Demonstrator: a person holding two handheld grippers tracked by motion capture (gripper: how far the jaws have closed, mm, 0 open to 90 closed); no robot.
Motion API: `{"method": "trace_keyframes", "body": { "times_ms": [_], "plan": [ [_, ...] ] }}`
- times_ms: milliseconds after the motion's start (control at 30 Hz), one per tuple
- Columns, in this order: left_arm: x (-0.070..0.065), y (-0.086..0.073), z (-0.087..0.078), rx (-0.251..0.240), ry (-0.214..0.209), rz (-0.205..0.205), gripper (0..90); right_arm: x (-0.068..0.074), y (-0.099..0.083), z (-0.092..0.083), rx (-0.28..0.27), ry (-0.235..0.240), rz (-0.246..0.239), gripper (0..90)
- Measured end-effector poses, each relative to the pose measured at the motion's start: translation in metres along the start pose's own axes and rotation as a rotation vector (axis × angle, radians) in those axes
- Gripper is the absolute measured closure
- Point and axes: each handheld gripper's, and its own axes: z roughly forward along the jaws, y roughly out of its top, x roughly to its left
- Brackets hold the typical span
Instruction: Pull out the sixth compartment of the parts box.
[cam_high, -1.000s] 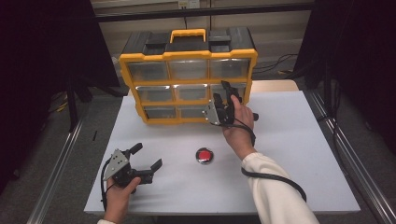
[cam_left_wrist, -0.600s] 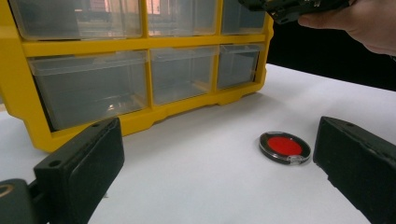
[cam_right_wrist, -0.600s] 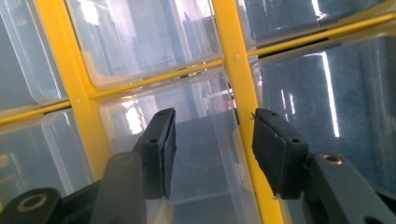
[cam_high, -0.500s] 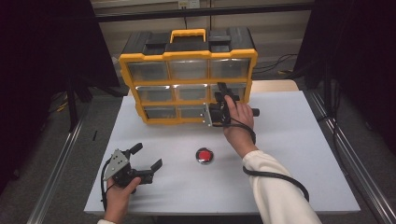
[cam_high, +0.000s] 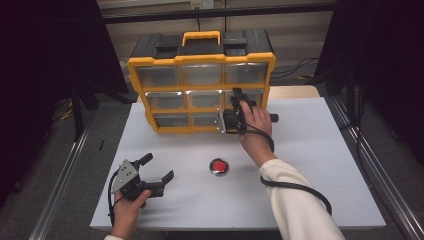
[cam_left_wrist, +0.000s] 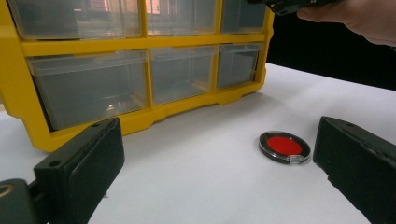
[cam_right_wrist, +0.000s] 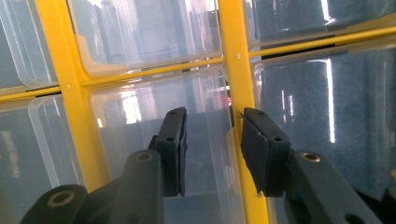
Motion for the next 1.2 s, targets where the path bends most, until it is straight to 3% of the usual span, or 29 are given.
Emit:
{"method": "trace_keyframes", "body": {
  "times_ms": [567, 667, 700, 733, 933, 1033, 1100, 1200],
  "plan": [
    [0.0012, 0.0003, -0.001, 0.012, -0.001, 0.017, 2.1, -0.004, 0.0039, 0.0003, 0.008, 0.003, -0.051, 76.0],
    [0.0006, 0.0002, -0.0006, 0.004, 0.001, 0.003, 2.1, -0.0036, 0.0035, 0.0003, 0.009, 0.004, -0.05, 77.6],
    [0.0024, 0.0006, -0.0018, 0.017, -0.002, 0.031, 2.1, -0.0029, 0.0036, -0.0004, 0.016, 0.006, -0.05, 78.0],
    [0.0024, 0.0006, -0.0018, 0.017, -0.002, 0.031, 2.1, -0.0029, 0.0036, -0.0004, 0.016, 0.006, -0.05, 78.0],
    [0.0009, 0.0002, -0.0006, 0.005, 0.0, 0.009, 2.1, -0.0026, 0.0042, -0.0015, 0.022, 0.006, -0.082, 79.1],
    [0.0022, 0.0005, -0.0018, 0.016, -0.002, 0.026, 2.1, -0.0037, 0.0051, -0.0023, 0.015, 0.002, -0.115, 79.9],
    [0.0006, 0.0002, -0.0005, 0.001, 0.001, 0.005, 2.1, -0.003, 0.0053, -0.0038, 0.016, 0.003, -0.114, 81.3],
    [0.0008, 0.0003, -0.0006, 0.006, 0.001, 0.012, 2.1, -0.002, 0.0047, -0.0059, 0.015, 0.003, -0.098, 81.4]
  ]
}}
